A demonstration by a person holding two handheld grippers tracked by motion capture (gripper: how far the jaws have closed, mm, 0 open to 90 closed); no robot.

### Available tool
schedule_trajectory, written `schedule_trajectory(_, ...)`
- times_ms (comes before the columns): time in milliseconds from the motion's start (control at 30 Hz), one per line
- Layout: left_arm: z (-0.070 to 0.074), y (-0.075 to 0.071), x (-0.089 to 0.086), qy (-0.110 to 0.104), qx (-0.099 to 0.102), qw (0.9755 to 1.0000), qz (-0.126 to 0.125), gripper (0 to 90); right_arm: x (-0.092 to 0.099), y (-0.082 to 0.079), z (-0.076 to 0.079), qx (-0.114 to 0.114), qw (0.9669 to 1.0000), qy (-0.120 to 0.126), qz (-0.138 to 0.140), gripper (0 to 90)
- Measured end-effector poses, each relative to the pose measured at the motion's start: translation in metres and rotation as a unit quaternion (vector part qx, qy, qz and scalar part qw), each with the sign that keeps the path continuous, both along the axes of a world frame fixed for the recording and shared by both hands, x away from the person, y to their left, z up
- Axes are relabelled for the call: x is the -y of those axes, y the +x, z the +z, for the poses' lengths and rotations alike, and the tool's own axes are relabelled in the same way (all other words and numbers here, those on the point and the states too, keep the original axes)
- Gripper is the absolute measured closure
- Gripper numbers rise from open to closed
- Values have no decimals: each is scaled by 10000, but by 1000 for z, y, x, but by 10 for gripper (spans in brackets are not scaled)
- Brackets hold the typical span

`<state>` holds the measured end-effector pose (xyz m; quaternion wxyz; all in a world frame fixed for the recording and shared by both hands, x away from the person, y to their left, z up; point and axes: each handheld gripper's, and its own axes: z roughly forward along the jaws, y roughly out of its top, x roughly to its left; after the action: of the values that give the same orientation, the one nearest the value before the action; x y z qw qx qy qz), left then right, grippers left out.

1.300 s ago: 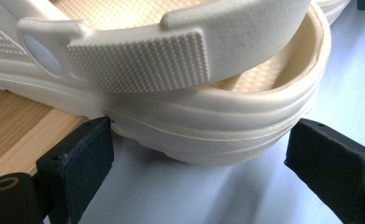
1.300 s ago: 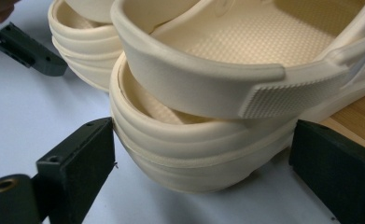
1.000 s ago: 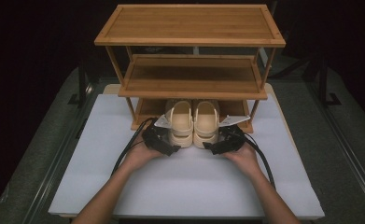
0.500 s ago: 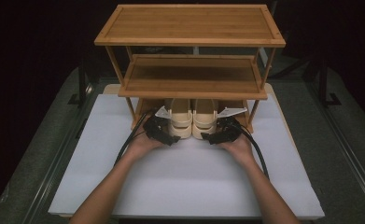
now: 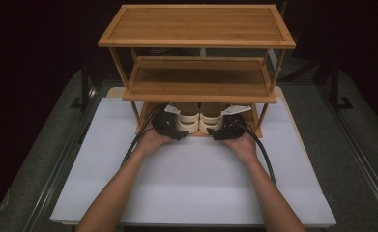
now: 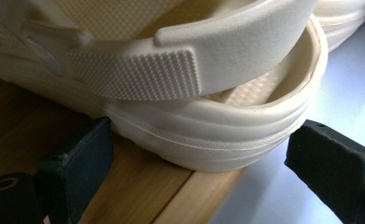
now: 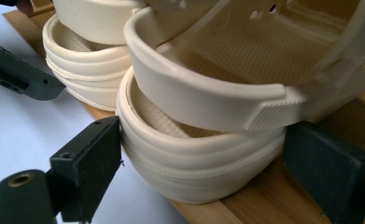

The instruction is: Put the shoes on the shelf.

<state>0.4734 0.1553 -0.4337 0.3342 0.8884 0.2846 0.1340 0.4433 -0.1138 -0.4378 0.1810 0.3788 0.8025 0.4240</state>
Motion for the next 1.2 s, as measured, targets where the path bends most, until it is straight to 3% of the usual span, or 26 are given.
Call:
schedule_trajectory(333,6,-16,-12,-146,17,9999,-29,120,8,-12,2,-95,9999,22,33,132)
schedule_trajectory(433,8,-23,-18,-122,71,9999,-98,120,14,-26,4,-166,9999,20,19,125)
schedule_trajectory(667,17,-56,-42,-138,127,9998,-81,119,31,-53,8,-296,9995,-58,29,77)
schedule_trajectory(933,22,-98,-72,-145,187,9997,-35,108,61,-92,9,-278,9994,-212,-34,28)
schedule_trajectory(1033,21,-109,-80,-110,167,9998,3,94,69,-102,8,-216,9995,-231,-69,28)
schedule_trajectory(1133,16,-131,-99,-124,135,9998,102,94,84,-123,5,-237,9986,-423,-200,28)
schedule_trajectory(1200,11,-141,-107,-47,84,9998,167,85,92,-132,3,-239,9985,-406,-271,28)
